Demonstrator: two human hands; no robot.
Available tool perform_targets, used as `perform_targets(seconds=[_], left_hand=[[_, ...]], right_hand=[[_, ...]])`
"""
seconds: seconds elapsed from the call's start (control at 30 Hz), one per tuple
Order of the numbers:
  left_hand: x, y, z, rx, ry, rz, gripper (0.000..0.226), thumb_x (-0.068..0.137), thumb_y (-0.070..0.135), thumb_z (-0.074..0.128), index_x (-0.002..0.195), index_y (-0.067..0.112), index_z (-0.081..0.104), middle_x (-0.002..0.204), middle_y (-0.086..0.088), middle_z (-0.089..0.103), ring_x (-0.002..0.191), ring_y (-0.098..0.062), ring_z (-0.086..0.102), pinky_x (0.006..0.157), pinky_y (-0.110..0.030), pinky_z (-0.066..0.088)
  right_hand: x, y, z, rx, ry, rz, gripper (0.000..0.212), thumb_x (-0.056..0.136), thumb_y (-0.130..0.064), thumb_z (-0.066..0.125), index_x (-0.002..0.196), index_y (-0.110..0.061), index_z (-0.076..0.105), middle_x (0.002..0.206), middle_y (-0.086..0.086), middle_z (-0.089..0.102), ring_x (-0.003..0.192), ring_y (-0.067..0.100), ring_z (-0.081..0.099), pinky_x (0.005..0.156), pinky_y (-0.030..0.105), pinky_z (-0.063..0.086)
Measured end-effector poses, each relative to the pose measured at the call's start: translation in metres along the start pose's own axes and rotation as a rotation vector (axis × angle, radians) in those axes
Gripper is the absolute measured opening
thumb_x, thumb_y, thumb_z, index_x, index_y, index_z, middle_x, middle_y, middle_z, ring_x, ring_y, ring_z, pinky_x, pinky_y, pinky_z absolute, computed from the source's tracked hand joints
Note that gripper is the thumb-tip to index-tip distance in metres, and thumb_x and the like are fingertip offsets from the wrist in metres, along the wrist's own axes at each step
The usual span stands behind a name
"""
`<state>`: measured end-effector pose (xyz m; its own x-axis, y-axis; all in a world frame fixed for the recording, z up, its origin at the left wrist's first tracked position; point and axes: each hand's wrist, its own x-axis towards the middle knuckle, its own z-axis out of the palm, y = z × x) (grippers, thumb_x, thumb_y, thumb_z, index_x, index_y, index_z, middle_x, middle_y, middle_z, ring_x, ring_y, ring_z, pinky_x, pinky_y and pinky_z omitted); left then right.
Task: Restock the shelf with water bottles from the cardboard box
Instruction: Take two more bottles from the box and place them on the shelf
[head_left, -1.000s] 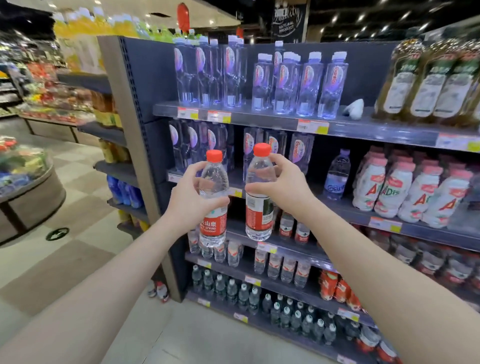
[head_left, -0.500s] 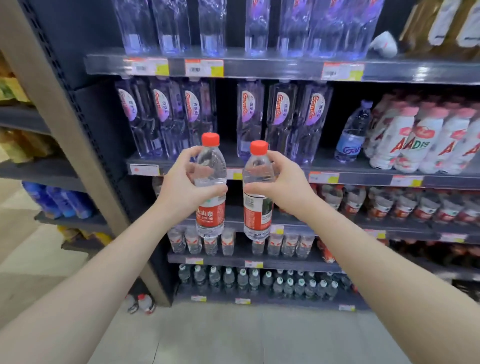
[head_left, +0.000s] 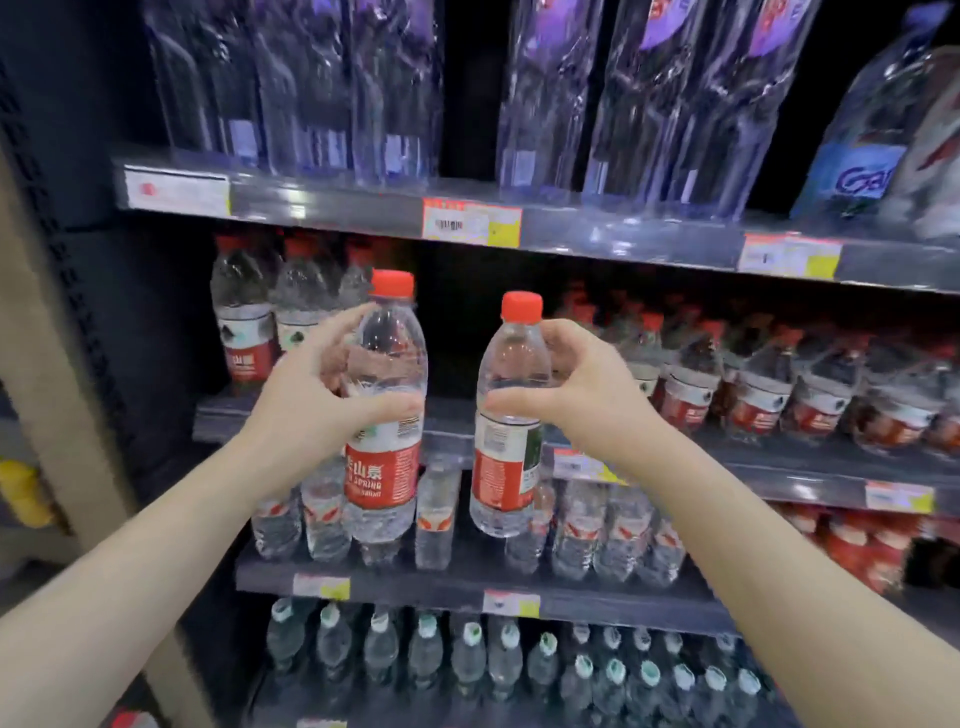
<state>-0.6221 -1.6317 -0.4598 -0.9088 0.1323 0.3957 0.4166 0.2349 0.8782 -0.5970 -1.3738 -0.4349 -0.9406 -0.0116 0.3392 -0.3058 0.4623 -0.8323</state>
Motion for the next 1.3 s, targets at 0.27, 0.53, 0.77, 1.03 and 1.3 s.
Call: perform_targets(seconds=[0.27, 0.53, 0.77, 1.03, 1.3], left_hand=[[-0.018, -0.074, 0.013, -0.054, 0.085, 0.056, 0.087, 0.068, 0.013, 0.092, 0.130, 0.055, 0.049, 0.102, 0.010, 0.077, 0.097, -0.011, 0.073, 0.084, -0.038, 0.058], [0.013, -0.058, 0.011, -0.069, -0.036, 0.067, 0.089, 0.054, 0.029, 0.093, 0.131, 0.053, 0.056, 0.109, 0.007, 0.079, 0.100, -0.013, 0.076, 0.095, -0.045, 0.058], [0.032, -0.071, 0.013, -0.129, -0.042, 0.067, 0.096, 0.054, 0.024, 0.101, 0.136, 0.049, 0.058, 0.113, 0.002, 0.078, 0.103, -0.019, 0.076, 0.089, -0.044, 0.059], [0.024, -0.080, 0.027, -0.203, -0.034, 0.075, 0.079, 0.063, 0.013, 0.088, 0.124, 0.053, 0.057, 0.110, 0.018, 0.077, 0.102, -0.007, 0.075, 0.087, -0.041, 0.057], [0.023, -0.089, 0.027, -0.307, -0.010, 0.077, 0.096, 0.041, 0.040, 0.098, 0.126, 0.059, 0.058, 0.120, 0.004, 0.076, 0.108, -0.021, 0.075, 0.092, -0.054, 0.057]], right_hand=[[0.033, 0.034, 0.022, 0.070, 0.122, -0.114, 0.050, 0.069, -0.023, 0.092, 0.113, -0.023, 0.070, 0.096, -0.004, 0.079, 0.089, 0.013, 0.076, 0.084, 0.039, 0.061], [0.095, 0.041, 0.018, -0.045, 0.282, -0.091, 0.057, 0.067, -0.032, 0.091, 0.116, -0.030, 0.062, 0.103, -0.011, 0.071, 0.092, 0.006, 0.068, 0.073, 0.024, 0.055], [0.145, 0.093, 0.035, 0.131, 0.358, -0.072, 0.065, 0.075, -0.023, 0.088, 0.131, -0.026, 0.056, 0.118, -0.002, 0.071, 0.104, 0.015, 0.069, 0.089, 0.037, 0.058], [0.144, 0.131, 0.063, -0.094, 0.273, 0.026, 0.096, 0.071, -0.031, 0.090, 0.151, -0.022, 0.037, 0.126, -0.002, 0.067, 0.113, 0.018, 0.064, 0.097, 0.034, 0.052], [0.146, 0.152, 0.070, -0.151, 0.300, 0.109, 0.093, 0.074, -0.029, 0.088, 0.152, -0.029, 0.038, 0.121, -0.001, 0.070, 0.109, 0.021, 0.067, 0.096, 0.035, 0.054]])
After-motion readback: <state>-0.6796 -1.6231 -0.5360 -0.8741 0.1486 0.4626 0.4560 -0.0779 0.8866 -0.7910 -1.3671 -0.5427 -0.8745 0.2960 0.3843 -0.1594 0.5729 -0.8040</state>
